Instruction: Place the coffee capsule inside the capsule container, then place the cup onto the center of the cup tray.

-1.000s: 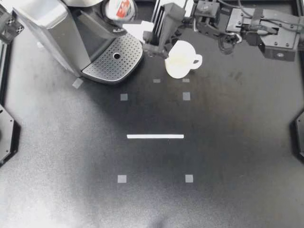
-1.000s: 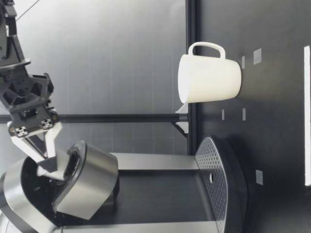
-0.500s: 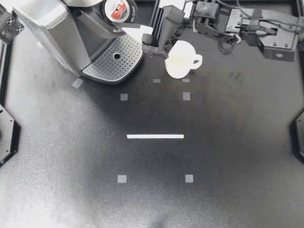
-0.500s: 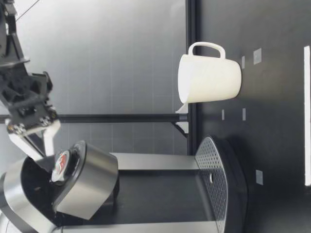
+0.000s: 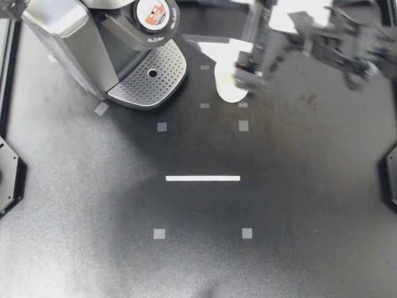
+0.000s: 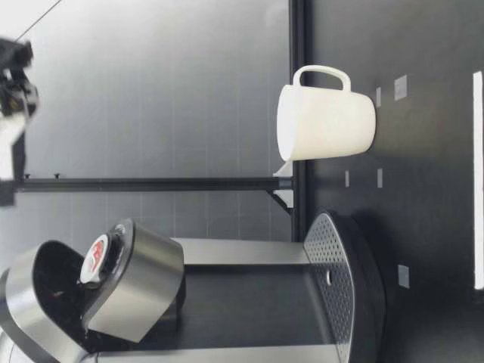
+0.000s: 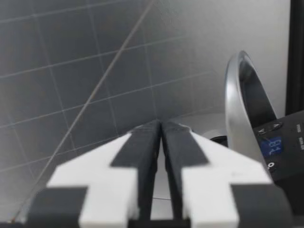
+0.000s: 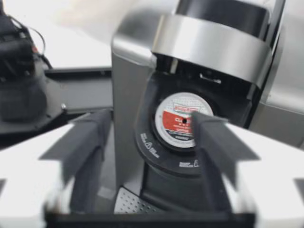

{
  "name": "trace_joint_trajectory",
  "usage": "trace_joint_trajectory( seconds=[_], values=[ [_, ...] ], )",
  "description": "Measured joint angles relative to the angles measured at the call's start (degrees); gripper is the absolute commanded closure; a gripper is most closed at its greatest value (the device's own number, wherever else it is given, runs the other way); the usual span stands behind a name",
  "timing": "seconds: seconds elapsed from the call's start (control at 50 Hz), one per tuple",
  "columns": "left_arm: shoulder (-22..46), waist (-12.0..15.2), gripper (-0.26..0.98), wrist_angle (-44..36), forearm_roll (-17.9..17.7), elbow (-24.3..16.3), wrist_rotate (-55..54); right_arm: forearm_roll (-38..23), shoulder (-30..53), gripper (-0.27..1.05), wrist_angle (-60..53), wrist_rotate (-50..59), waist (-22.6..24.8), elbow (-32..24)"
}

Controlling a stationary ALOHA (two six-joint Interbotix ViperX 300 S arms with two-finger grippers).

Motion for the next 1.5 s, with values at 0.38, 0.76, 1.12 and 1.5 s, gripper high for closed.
trace_joint_trajectory(
  seconds=[0.38,0.76,1.12,1.5],
  values=[
    [3.52,3.08,0.55,-11.43,0.09,-1.23,-1.85,0.0,-5.27,0.22,-8.53,1.58,0.09,6.33],
    [0.79,3.08,0.54,-24.96,0.26,-1.67,-2.11,0.0,-6.59,0.22,-9.4,1.76,0.09,7.82],
    [3.6,2.64,0.54,-31.29,0.26,-2.81,-2.2,0.0,-6.68,0.22,-10.46,1.76,0.35,8.09],
    [6.94,-2.46,0.54,-31.29,0.09,-4.83,-2.02,0.0,-6.68,0.22,-11.51,1.76,0.44,8.26]
  ],
)
